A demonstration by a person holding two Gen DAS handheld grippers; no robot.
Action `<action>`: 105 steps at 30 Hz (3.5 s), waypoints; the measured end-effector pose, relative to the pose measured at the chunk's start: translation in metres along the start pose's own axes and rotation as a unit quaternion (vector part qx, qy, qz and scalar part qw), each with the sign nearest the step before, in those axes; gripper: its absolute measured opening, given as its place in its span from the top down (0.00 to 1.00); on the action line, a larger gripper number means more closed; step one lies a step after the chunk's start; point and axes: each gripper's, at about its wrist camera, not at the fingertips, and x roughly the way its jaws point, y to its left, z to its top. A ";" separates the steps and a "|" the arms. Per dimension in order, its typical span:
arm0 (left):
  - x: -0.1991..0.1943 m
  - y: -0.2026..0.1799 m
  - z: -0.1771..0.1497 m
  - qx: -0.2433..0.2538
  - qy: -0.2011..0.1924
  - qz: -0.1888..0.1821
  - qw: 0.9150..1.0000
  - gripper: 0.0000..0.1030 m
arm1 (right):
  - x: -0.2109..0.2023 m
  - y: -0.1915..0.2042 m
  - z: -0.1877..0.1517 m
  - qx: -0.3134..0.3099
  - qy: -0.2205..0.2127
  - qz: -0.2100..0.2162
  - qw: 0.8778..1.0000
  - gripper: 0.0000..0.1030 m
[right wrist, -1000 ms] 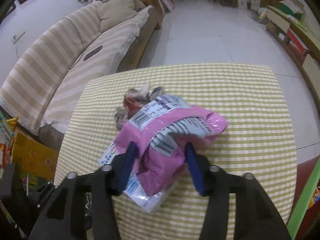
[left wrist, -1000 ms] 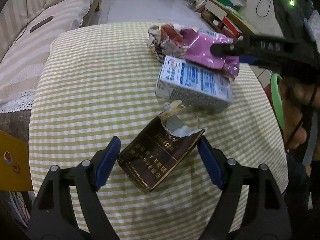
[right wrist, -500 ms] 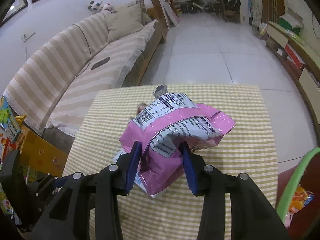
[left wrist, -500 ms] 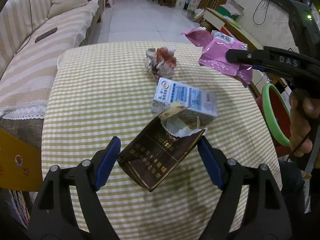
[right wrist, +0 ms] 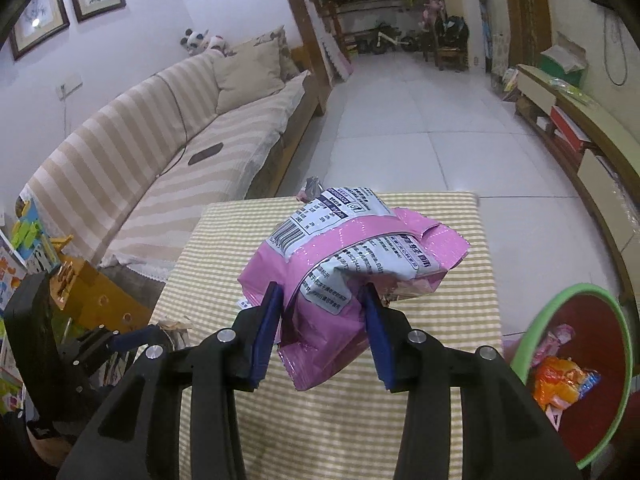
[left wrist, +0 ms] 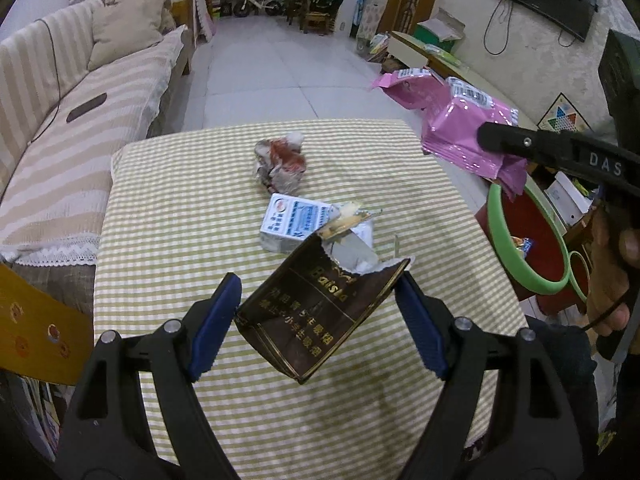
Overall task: Collect trash
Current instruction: 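Carry the brown box and pink bag over the red bin, then open both grippers to drop the box and bag into the red bin, then move both grippers back over the table toward the milk carton and paper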
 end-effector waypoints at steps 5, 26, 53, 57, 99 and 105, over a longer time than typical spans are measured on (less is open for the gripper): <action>-0.006 -0.018 0.009 0.014 -0.009 -0.004 1.000 0.25 | -0.025 -0.020 -0.006 0.016 -0.016 -0.010 1.000 0.61; 0.029 -0.165 0.066 0.120 -0.025 -0.083 0.989 0.25 | -0.118 -0.156 -0.045 0.107 -0.061 -0.110 0.986 0.61; 0.087 -0.290 0.103 0.109 0.014 -0.217 0.970 0.25 | -0.133 -0.266 -0.103 0.147 -0.025 -0.128 0.980 0.61; 0.096 -0.298 0.102 0.114 0.026 -0.219 0.969 0.25 | -0.125 -0.269 -0.105 0.146 -0.017 -0.121 0.982 0.61; 0.111 -0.275 0.109 0.063 0.048 -0.223 0.972 0.05 | -0.118 -0.269 -0.090 0.144 -0.018 -0.146 0.978 0.13; 0.083 -0.254 0.108 0.050 0.028 -0.213 0.975 0.05 | -0.128 -0.241 -0.080 0.128 -0.032 -0.143 0.981 0.13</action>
